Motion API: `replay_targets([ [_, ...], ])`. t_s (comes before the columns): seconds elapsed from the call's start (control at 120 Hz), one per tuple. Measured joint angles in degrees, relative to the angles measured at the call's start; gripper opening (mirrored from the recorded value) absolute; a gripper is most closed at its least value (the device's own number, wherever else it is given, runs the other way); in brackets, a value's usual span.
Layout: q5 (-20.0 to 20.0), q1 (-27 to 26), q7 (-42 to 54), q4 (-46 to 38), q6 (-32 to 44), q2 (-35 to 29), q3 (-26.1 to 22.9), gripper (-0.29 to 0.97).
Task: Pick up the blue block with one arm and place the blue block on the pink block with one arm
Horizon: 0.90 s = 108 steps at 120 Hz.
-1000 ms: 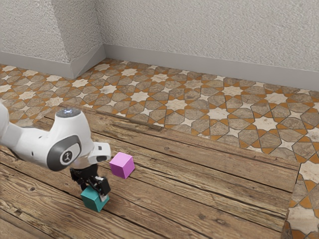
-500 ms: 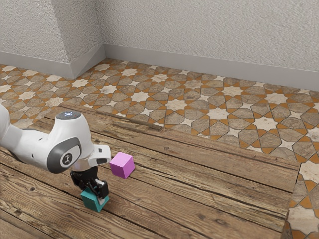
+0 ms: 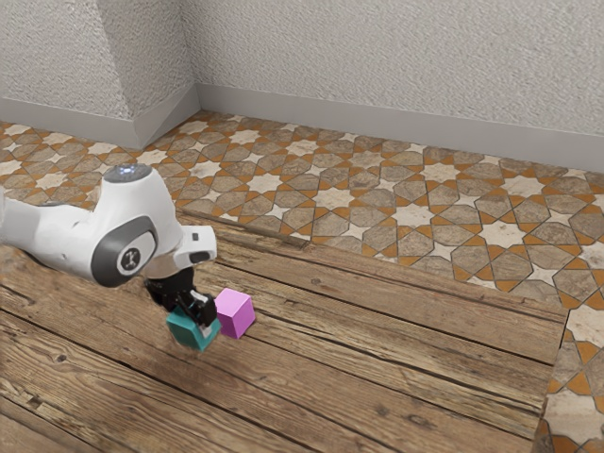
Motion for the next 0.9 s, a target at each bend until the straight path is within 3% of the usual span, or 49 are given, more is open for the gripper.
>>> replay_targets([
  [0.175,1.34,-0.22,-0.58,17.56,-8.79,10.23,0.02,0.37],
  [0.292,1.54,0.8,-0.97,22.78,-13.54,14.42,0.09,0.37],
  [0.483,1.61,0.82,-1.41,24.86,-17.25,17.75,0.1,0.37],
  [0.9,1.75,0.27,-1.93,25.57,-19.17,18.08,0.1,0.37],
])
